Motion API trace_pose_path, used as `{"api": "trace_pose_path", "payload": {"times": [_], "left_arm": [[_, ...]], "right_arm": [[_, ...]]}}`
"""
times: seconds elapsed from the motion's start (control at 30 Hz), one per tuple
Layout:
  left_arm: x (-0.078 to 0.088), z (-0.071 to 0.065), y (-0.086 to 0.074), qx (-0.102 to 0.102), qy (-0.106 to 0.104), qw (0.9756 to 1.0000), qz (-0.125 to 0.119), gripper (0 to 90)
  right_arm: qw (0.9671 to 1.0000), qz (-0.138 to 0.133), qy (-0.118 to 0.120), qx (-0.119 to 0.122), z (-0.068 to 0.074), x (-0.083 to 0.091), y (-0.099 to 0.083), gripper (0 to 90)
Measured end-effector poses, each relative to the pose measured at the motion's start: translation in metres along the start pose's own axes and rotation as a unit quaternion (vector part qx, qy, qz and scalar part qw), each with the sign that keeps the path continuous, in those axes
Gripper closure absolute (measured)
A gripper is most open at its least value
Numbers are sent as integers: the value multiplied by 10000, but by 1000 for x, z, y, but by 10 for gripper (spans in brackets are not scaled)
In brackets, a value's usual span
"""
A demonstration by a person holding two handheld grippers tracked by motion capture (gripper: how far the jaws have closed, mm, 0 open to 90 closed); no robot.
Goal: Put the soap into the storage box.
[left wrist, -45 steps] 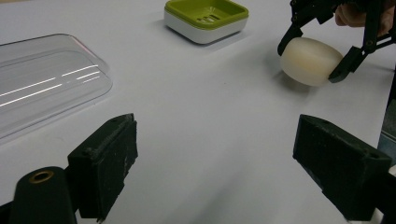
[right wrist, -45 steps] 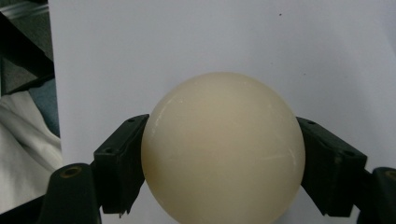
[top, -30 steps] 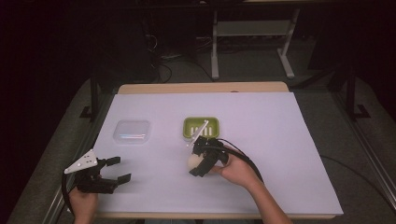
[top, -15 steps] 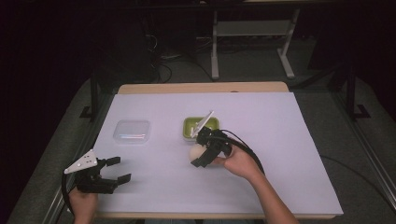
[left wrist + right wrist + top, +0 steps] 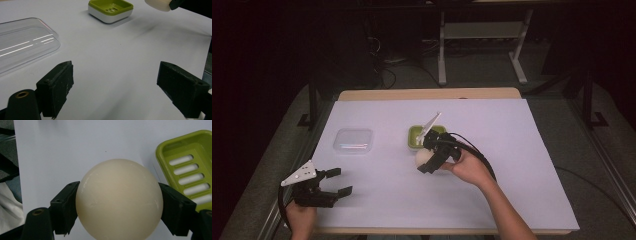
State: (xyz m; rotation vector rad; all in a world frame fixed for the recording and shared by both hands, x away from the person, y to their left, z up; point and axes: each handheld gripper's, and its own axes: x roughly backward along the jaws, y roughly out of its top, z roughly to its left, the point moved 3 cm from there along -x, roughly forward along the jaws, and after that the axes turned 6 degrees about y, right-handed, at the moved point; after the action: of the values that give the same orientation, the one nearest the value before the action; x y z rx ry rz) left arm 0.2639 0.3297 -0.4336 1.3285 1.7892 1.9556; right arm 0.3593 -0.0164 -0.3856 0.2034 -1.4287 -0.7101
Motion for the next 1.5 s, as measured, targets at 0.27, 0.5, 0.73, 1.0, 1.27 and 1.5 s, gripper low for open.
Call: {"api": "trace_pose_path", "payload": {"times": [0.27,0.5,0.73,1.0,1.27,1.5], "left_arm": [[0,0,0,0,1,10000,1,132],[0,1,0,-6,1,10000,0,132],[0,1,0,29,13,10000,-13,132],[0,1,0,24,6,10000,-10,132],[1,2,-1,-5,9,10000,-1,132],[1,3,-1,30,23,10000,-6,132]], "right_arm": [[10000,-56,-1,-8,-4,8,6,231],[9999,-147,-36,-15,-9,15,12,231],[9999,-73,-101,-57,-17,19,17,232],[9998,-75,-154,-119,-27,28,25,232],[9996,-133,-187,-140,-37,33,33,231],[9995,-162,-200,-200,-46,33,38,231]]}}
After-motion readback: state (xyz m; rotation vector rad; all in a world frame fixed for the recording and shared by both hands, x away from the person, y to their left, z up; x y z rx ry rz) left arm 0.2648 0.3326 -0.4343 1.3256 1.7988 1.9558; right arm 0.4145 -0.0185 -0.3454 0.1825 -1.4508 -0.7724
